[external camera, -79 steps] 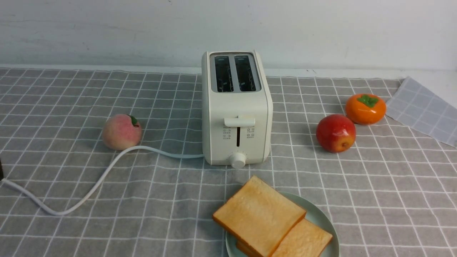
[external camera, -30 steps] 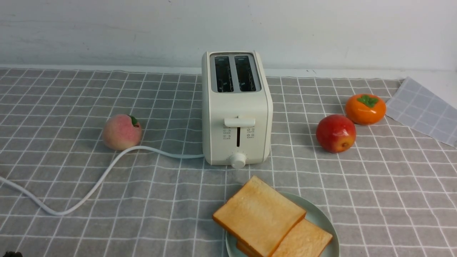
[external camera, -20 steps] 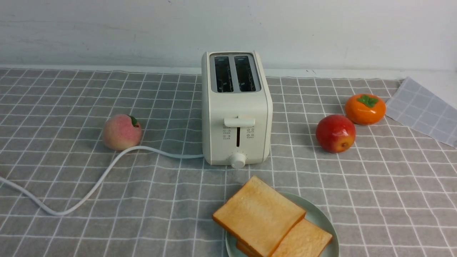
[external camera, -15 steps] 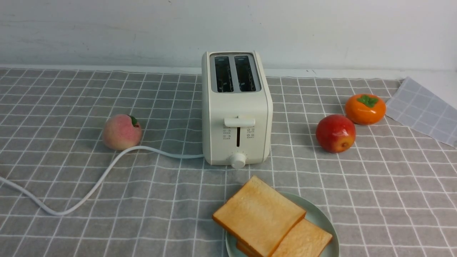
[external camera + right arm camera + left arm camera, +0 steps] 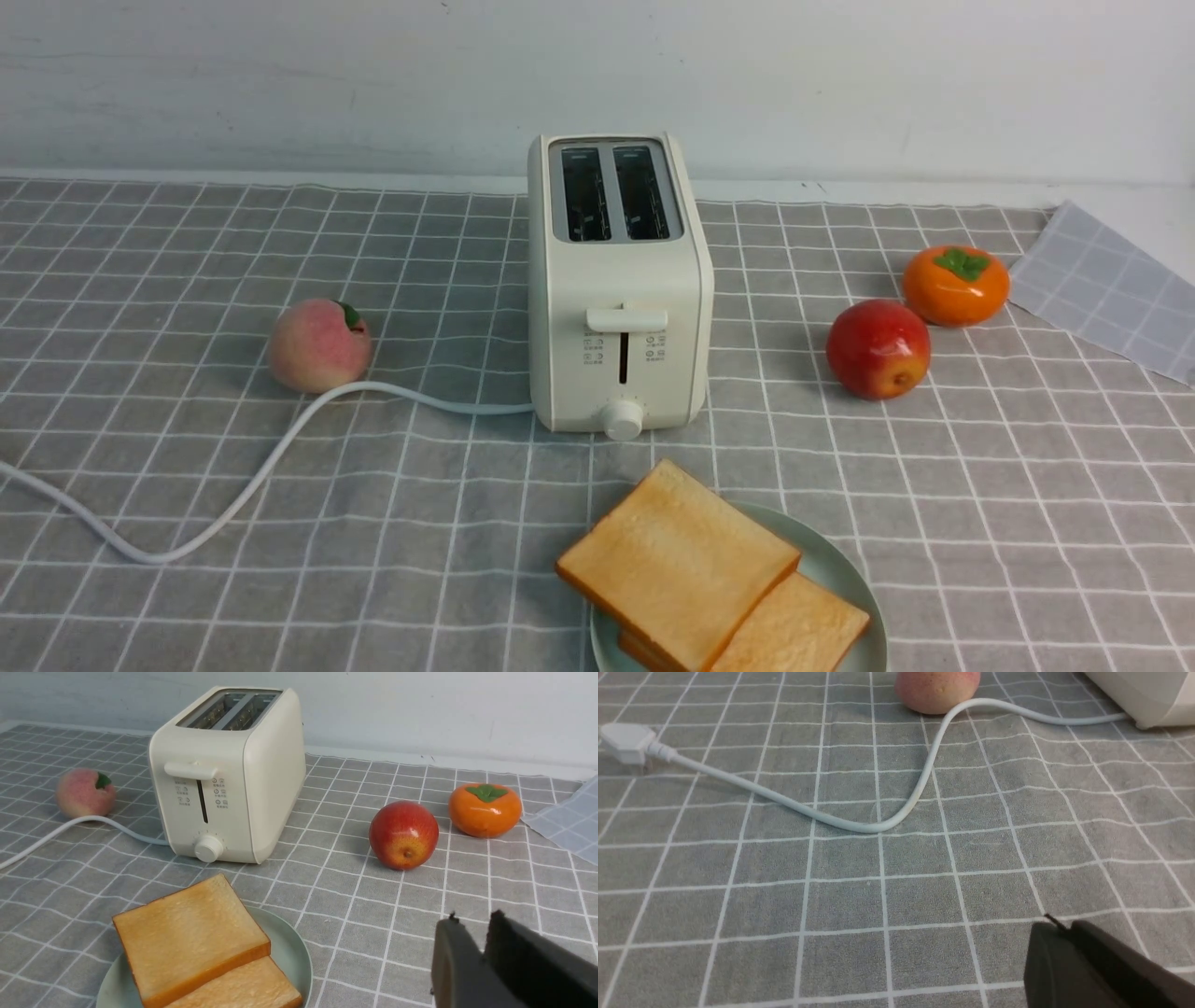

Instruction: Take toasted bread from bread machine on grey coffee table place on plate.

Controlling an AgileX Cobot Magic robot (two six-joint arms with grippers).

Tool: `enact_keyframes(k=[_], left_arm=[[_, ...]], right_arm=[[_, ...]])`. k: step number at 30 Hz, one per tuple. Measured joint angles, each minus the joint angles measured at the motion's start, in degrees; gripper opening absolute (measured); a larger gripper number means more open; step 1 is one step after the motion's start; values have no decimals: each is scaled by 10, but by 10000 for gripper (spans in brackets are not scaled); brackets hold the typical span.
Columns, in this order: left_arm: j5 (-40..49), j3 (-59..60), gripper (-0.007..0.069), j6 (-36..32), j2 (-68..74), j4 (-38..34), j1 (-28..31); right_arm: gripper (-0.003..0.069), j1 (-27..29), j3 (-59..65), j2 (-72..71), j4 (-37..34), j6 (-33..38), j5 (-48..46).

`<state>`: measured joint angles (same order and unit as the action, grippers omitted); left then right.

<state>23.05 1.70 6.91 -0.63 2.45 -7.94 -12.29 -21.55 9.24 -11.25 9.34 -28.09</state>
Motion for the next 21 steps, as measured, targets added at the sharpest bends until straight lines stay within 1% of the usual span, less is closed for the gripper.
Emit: enact_keyframes(k=[4,21], left_arm=[[0,0,39,-25,0,-7,0],[0,0,57,-27,0,-8,0]], right_arm=[[114,0,0,0,0,0,0],[134,0,0,0,0,0,0]])
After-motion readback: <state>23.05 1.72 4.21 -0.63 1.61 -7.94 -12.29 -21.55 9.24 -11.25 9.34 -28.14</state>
